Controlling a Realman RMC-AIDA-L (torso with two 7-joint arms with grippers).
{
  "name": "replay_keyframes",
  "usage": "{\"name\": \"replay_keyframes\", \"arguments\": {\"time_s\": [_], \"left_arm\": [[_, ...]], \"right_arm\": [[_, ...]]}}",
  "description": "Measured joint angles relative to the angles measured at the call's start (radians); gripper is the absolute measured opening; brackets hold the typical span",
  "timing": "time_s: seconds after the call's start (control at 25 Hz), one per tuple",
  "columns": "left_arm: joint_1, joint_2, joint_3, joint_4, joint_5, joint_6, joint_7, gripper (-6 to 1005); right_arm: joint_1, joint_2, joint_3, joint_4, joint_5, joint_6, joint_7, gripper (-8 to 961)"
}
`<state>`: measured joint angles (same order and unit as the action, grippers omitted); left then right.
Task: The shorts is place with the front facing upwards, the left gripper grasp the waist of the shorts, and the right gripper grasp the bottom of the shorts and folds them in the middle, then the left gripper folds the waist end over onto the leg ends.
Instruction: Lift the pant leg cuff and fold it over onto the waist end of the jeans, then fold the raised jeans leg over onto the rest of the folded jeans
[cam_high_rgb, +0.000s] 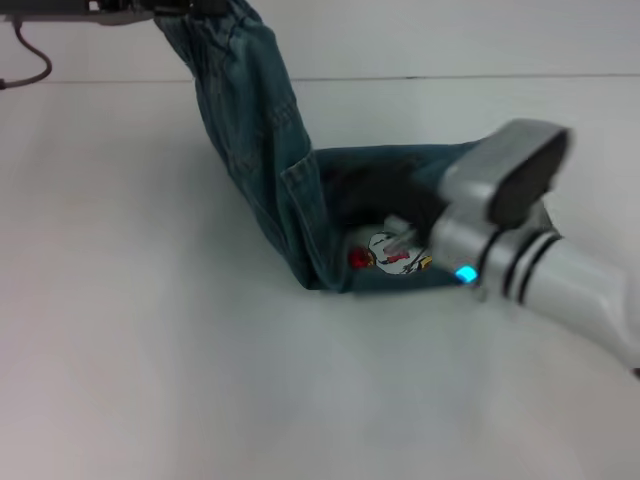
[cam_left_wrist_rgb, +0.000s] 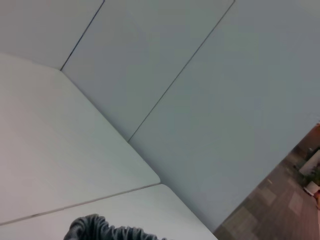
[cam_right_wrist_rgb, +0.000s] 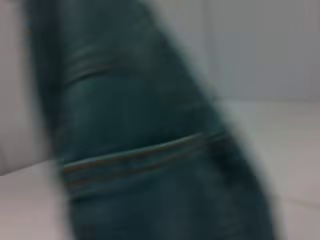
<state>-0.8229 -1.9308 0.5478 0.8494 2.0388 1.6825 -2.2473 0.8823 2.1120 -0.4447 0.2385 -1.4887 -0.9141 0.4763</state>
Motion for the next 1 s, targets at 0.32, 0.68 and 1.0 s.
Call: {"name": "replay_keyframes", "arguments": {"time_s": [0.32, 0.68, 1.0], "left_arm": [[-0.022, 0.000, 0.002, 0.008, -0.001, 0.007, 0.001, 83], [-0.019, -0.006, 0.019, 0.010, -0.002, -0.005, 0.009, 83], [0.008, -0.020, 0.038, 0.007, 0.000, -0.004, 0.029, 82]], "right_arm": [[0.109, 0.008, 0.128, 0.118, -0.290, 0.083, 0.119, 0], [0.113, 0.003, 0.448, 0.188, -0.678, 0.237, 0.141, 1], [-0.046, -0.014, 0.540, 0.081, -0.697, 0.198, 0.144, 1]]}}
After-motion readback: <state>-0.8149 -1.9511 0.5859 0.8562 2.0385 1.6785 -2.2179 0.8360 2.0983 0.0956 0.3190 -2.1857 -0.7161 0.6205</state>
